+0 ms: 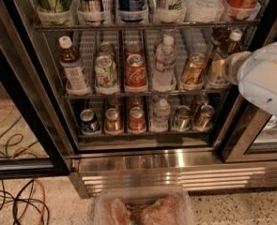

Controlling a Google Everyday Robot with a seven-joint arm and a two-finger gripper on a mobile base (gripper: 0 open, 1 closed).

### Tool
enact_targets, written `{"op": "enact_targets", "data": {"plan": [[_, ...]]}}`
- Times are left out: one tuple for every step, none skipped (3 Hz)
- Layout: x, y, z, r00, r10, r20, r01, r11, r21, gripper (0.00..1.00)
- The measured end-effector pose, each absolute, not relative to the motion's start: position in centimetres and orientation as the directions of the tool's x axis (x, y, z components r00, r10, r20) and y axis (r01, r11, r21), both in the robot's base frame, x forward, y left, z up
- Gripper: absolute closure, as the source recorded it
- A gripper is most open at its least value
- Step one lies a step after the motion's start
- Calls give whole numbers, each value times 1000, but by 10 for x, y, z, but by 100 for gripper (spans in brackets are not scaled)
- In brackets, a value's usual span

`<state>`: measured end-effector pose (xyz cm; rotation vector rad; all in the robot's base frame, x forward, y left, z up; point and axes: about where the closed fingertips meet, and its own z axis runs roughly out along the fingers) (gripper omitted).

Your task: Pick blue water bottle from middle shelf of fridge

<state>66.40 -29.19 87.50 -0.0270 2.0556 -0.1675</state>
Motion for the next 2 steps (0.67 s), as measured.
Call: {"op": "enact_targets", "data": {"plan": [[672, -290, 879, -456, -93, -885, 52, 990, -131, 43], [678, -293, 874, -455, -93, -886, 54, 990, -131, 39]]}}
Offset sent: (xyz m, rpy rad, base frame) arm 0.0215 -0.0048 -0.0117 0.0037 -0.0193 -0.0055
